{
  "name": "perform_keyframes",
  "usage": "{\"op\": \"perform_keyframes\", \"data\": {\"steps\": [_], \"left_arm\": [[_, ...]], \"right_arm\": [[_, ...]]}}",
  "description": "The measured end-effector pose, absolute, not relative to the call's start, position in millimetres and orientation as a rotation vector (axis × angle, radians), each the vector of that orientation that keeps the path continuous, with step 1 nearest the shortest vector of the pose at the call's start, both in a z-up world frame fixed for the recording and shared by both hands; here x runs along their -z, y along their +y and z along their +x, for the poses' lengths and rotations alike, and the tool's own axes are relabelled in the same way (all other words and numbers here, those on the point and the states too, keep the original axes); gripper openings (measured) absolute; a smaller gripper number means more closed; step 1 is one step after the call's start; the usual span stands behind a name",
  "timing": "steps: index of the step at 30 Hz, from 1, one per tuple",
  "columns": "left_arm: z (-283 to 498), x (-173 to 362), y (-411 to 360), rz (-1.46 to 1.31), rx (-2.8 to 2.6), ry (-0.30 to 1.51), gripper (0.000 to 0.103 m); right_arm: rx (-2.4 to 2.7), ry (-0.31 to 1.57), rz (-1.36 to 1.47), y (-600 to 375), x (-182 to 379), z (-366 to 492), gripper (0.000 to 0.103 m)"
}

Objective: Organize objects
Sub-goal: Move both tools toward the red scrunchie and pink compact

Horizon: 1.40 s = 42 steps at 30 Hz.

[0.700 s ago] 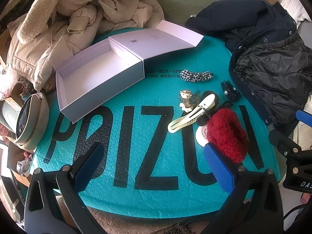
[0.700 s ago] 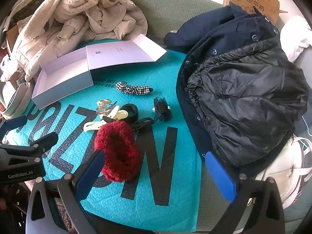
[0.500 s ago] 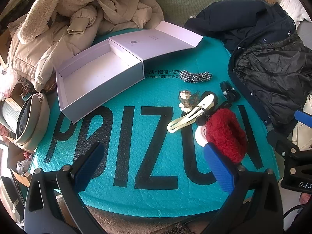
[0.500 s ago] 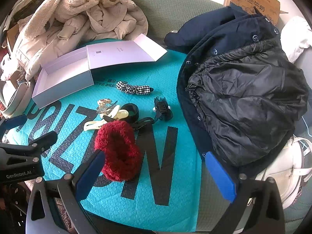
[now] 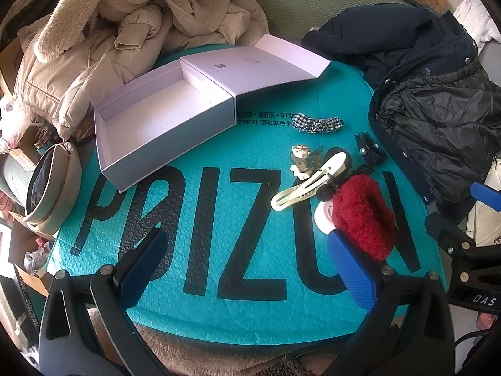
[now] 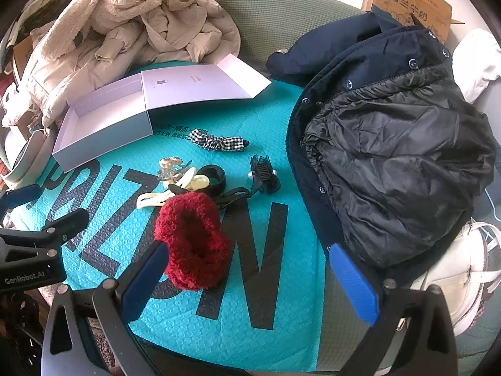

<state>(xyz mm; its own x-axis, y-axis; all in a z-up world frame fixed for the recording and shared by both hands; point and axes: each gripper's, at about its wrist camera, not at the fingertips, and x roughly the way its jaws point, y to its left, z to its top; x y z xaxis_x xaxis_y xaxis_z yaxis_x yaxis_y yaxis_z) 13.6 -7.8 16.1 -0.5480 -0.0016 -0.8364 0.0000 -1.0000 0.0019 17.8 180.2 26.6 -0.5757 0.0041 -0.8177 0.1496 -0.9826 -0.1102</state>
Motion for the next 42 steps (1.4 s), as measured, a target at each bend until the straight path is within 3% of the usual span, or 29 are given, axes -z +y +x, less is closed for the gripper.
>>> {"op": "perform_keyframes", "data": {"steps": [42], "left_arm": [[13.5, -12.3, -7.0, 1.525, 2.737, 0.018, 0.102]], "right_arm": [[2.662, 0.258, 1.411, 177.0, -22.9, 17.6, 0.102]]}}
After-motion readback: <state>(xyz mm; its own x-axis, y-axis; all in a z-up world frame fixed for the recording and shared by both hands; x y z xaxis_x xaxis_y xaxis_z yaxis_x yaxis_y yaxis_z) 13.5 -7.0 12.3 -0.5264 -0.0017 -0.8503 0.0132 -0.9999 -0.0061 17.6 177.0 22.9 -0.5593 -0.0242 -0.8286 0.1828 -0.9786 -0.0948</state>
